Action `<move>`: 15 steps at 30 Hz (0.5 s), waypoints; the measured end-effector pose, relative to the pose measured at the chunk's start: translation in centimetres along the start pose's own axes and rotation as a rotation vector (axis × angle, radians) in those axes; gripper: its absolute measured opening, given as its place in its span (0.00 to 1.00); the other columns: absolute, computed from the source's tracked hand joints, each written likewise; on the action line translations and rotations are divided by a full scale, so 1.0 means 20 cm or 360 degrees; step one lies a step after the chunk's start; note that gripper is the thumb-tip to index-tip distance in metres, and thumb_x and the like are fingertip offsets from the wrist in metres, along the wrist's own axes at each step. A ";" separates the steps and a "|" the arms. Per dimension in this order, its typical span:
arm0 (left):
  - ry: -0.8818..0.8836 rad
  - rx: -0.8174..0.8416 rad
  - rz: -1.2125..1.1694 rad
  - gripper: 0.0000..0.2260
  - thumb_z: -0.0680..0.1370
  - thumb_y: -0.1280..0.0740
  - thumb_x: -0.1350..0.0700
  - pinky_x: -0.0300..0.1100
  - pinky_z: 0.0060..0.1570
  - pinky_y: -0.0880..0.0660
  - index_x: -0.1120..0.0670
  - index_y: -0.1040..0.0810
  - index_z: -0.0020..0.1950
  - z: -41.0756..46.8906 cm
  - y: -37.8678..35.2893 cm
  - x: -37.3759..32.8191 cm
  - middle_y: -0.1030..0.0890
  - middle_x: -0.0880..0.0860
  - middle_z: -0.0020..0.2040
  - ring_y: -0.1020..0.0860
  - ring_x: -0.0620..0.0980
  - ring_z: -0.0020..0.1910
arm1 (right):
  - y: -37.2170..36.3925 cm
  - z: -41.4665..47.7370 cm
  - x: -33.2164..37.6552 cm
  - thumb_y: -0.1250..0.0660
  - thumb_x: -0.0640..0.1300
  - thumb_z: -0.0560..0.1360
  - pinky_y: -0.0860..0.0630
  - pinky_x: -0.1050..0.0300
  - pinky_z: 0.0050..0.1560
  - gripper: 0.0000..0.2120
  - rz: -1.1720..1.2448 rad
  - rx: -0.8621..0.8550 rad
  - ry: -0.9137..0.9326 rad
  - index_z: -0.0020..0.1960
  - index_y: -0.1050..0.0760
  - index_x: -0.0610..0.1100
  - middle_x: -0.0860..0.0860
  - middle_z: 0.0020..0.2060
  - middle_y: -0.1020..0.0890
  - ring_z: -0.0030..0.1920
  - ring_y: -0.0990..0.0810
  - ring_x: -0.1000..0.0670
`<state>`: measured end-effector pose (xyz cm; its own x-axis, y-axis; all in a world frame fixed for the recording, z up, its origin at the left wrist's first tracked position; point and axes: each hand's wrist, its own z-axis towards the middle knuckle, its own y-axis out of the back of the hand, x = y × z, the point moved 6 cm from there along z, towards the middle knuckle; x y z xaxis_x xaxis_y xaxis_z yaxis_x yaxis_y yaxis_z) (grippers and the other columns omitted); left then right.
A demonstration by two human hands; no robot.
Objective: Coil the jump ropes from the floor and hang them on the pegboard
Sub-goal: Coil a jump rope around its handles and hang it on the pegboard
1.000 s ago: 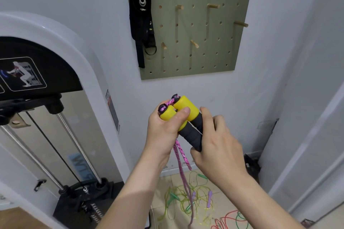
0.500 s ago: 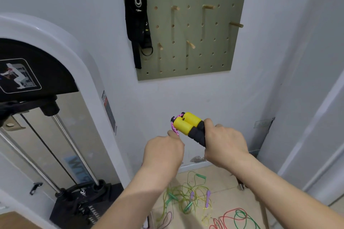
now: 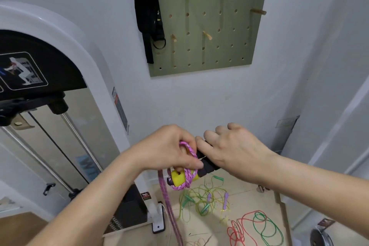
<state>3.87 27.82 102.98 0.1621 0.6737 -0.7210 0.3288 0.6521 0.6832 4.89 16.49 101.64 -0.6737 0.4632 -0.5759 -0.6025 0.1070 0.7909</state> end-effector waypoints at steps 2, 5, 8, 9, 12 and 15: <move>-0.0010 -0.0013 -0.0211 0.08 0.69 0.23 0.57 0.36 0.29 0.30 0.55 0.22 0.36 -0.01 0.06 0.01 0.25 0.48 0.22 0.27 0.45 0.23 | 0.06 -0.01 0.00 0.43 0.37 0.69 0.44 0.54 0.30 0.11 -0.0017 -0.0152 0.0024 0.49 0.26 0.44 0.50 0.32 0.29 0.28 0.29 0.47; -0.0037 -0.0003 -0.0243 0.08 0.68 0.23 0.56 0.35 0.27 0.34 0.53 0.21 0.41 -0.03 0.11 0.00 0.27 0.48 0.22 0.32 0.44 0.22 | 0.12 -0.02 0.01 0.48 0.37 0.71 0.42 0.54 0.30 0.15 0.0021 -0.0298 0.0047 0.50 0.25 0.44 0.50 0.32 0.29 0.29 0.29 0.47; -0.0065 0.0010 -0.0356 0.06 0.71 0.25 0.59 0.36 0.27 0.35 0.53 0.22 0.42 -0.04 0.13 -0.01 0.29 0.51 0.23 0.33 0.46 0.22 | 0.14 -0.03 0.01 0.46 0.37 0.71 0.39 0.54 0.29 0.16 0.0098 -0.0363 0.0082 0.52 0.24 0.43 0.49 0.33 0.28 0.30 0.28 0.46; -0.0078 -0.0025 -0.0412 0.05 0.73 0.27 0.61 0.36 0.27 0.35 0.53 0.22 0.43 -0.04 0.15 0.00 0.29 0.51 0.23 0.33 0.46 0.22 | 0.15 -0.03 0.00 0.43 0.36 0.69 0.38 0.54 0.29 0.15 0.0116 -0.0380 0.0069 0.53 0.24 0.42 0.49 0.33 0.28 0.30 0.28 0.46; -0.0061 -0.0093 -0.0467 0.07 0.75 0.31 0.64 0.35 0.25 0.36 0.53 0.20 0.40 -0.03 0.18 0.00 0.32 0.49 0.22 0.34 0.45 0.22 | 0.16 -0.03 0.00 0.37 0.35 0.66 0.35 0.53 0.29 0.18 0.0194 -0.0421 0.0036 0.55 0.25 0.42 0.49 0.35 0.28 0.31 0.28 0.45; -0.0069 -0.0065 -0.0501 0.05 0.72 0.27 0.57 0.33 0.24 0.34 0.54 0.20 0.37 -0.02 0.21 -0.03 0.30 0.48 0.23 0.32 0.43 0.24 | 0.16 -0.03 -0.02 0.38 0.35 0.66 0.35 0.53 0.29 0.18 0.0168 -0.0423 0.0007 0.54 0.25 0.42 0.49 0.35 0.28 0.32 0.28 0.45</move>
<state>4.69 30.32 106.29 0.0982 0.4216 -0.9015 0.3313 0.8403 0.4291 2.95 16.23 104.37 -0.7399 0.4558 -0.4947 -0.6198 -0.1759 0.7648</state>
